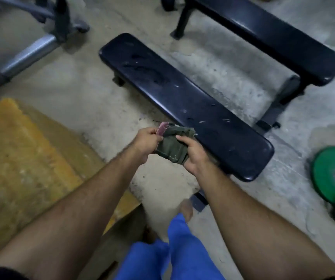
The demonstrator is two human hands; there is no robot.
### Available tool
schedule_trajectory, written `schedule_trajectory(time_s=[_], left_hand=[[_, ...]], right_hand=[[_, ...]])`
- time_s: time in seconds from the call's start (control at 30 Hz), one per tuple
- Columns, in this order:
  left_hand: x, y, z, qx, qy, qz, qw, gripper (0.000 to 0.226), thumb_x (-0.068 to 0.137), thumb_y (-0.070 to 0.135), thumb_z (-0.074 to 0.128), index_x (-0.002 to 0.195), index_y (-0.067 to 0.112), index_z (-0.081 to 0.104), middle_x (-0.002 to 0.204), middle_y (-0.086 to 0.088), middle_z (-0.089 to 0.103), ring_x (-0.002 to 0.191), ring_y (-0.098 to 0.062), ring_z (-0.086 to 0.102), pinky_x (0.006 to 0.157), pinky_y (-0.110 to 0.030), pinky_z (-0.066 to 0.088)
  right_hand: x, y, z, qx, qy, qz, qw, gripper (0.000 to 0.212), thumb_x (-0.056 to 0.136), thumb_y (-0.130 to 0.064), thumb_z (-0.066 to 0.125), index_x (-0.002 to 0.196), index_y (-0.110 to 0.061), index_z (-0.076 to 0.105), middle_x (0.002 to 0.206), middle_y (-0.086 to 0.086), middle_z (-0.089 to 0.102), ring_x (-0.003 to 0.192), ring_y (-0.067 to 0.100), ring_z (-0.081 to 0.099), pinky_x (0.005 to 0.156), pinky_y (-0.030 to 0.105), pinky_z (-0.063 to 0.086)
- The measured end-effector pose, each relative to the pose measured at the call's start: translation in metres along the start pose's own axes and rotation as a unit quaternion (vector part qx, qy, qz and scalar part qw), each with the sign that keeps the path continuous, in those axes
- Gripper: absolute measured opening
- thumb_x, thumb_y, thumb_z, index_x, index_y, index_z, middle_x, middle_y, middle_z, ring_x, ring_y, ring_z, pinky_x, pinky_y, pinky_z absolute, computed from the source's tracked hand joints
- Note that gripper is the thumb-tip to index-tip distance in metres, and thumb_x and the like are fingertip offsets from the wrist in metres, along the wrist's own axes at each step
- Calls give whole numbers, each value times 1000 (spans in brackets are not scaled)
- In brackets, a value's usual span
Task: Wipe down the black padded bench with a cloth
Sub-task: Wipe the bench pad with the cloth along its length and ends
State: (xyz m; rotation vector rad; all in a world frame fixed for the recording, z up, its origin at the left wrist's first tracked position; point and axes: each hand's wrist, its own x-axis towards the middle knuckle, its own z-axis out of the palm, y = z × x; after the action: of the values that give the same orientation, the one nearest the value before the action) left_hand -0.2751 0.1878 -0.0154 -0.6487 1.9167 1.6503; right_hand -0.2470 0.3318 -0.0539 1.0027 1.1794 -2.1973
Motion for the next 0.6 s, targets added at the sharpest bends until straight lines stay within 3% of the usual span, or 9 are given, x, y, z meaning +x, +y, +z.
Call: schedule_trajectory(time_s=[0.07, 0.13, 0.2, 0.33, 0.47, 0.6], left_hand=[[13, 11, 40, -3, -81, -8, 997, 23, 91, -6, 50, 88, 12, 65, 84, -10, 65, 70, -22, 61, 56, -27, 50], [28, 18, 75, 26, -126, -14, 992, 23, 92, -5, 50, 88, 12, 65, 84, -10, 67, 71, -21, 62, 56, -27, 49], [41, 24, 107, 86, -117, -1, 989, 22, 91, -3, 54, 87, 15, 66, 87, -10, 68, 74, -22, 63, 55, -26, 48], [61, 31, 172, 170, -114, 45, 978, 19, 91, 0, 58, 84, 16, 64, 88, -7, 66, 81, -20, 61, 71, -32, 53], [95, 27, 223, 265, -183, 72, 944, 3, 87, 7, 66, 87, 9, 66, 89, -11, 66, 83, -23, 60, 76, -34, 52], [134, 13, 269, 387, -195, 172, 885, 18, 79, 32, 76, 73, 19, 66, 79, -2, 70, 80, -23, 66, 73, -34, 56]], right_hand=[[-2, -18, -33, 54, -2, 29, 998, 37, 94, -17, 64, 127, -1, 65, 122, 21, 69, 100, 34, 69, 89, 47, 56], [2, -29, -66, 109, 20, 23, 994, 40, 93, -14, 64, 130, 0, 62, 122, 22, 69, 99, 35, 70, 84, 46, 60], [8, -38, -92, 156, 57, -19, 986, 46, 89, -7, 67, 133, 3, 59, 123, 26, 68, 104, 39, 70, 76, 45, 62], [10, -54, -133, 233, 82, -56, 967, 43, 93, -10, 62, 135, 1, 57, 129, 26, 65, 119, 41, 63, 93, 50, 57], [21, -65, -170, 289, 131, -39, 948, 34, 98, -11, 55, 129, 1, 62, 122, 23, 68, 103, 35, 68, 89, 46, 56], [51, -67, -208, 312, 265, -102, 907, 35, 95, 0, 56, 130, 2, 60, 121, 27, 67, 91, 35, 70, 72, 44, 62]])
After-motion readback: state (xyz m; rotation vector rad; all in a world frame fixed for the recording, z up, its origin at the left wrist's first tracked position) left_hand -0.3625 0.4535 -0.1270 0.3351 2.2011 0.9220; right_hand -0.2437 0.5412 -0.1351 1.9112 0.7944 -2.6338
